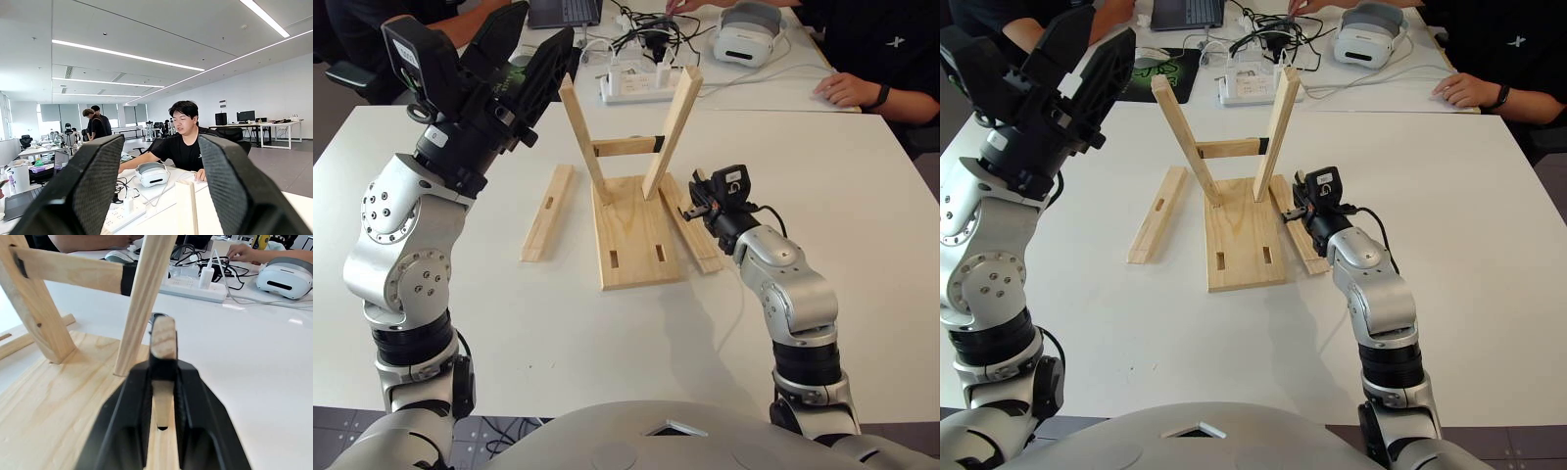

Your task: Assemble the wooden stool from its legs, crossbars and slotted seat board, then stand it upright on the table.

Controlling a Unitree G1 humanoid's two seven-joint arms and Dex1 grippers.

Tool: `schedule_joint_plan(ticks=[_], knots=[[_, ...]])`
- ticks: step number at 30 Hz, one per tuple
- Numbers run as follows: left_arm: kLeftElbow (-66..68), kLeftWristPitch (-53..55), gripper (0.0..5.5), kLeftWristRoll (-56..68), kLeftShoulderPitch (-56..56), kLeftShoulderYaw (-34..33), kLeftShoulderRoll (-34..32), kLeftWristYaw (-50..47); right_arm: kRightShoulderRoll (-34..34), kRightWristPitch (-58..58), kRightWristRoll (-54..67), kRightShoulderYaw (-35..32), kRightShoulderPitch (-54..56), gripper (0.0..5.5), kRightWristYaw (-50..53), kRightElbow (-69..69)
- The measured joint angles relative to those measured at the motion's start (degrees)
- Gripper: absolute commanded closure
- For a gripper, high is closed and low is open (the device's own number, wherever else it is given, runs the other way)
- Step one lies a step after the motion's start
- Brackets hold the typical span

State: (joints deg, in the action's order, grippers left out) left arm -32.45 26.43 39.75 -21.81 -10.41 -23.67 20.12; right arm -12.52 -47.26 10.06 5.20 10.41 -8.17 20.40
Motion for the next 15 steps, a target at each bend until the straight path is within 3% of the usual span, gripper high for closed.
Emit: schedule_joint_plan(ticks=[15], knots=[[0.0, -0.6, 2.68, -0.5, 0.0, 0.2, 0.4, -0.3, 1.3, -1.3, -0.1, -1.2, 3.7, 5.06, -0.6, -6.9]])
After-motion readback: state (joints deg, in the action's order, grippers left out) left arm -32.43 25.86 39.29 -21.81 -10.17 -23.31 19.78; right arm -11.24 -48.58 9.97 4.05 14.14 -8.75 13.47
